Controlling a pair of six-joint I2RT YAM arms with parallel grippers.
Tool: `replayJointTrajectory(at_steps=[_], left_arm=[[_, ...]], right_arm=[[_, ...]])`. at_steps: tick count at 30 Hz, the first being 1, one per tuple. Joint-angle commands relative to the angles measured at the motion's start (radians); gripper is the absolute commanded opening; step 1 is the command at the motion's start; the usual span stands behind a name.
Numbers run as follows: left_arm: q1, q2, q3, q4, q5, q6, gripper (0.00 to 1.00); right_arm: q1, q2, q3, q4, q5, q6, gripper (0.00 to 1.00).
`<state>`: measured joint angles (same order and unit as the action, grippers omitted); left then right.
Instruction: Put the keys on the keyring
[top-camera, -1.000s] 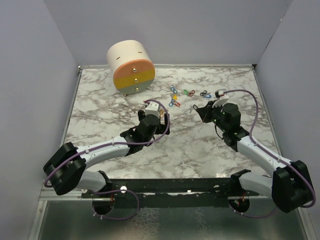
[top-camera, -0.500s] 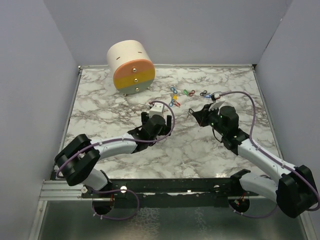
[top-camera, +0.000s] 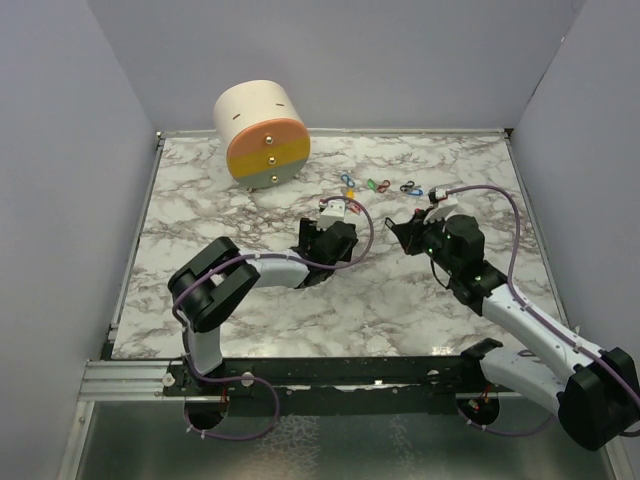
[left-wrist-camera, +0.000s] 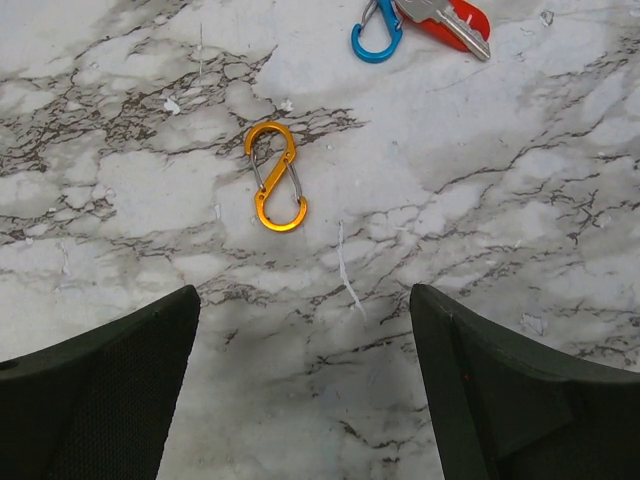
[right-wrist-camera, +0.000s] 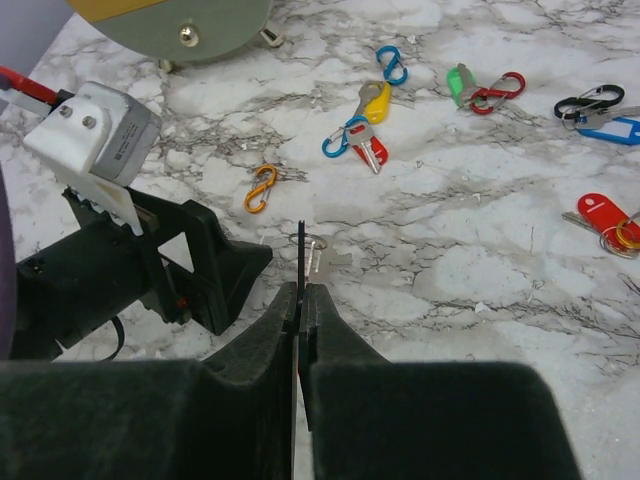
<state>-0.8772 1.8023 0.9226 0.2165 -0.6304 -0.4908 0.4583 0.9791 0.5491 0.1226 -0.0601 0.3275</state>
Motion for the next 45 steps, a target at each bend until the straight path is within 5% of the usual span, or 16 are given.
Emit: replayJointTrajectory(at_steps=[1,19,45], left_arm=[[0.035,0.058,0.058,0.023,-0.023,0.01,0.86],[0.13,0.173,0.133,0.049,0.115,0.025,0.8],[0.134,0.209,0.121,0.026,0.123,0.027,0.34]], right_arm=[[0.005,-0.03,0.019,-0.02,0.041,-0.017,0.01],[0.005,-0.05,0.021,-0.039,0.077,-0.025,0.01],[0.005,-0.059,0.017,-0.046,0.085,-0.02,0.01]])
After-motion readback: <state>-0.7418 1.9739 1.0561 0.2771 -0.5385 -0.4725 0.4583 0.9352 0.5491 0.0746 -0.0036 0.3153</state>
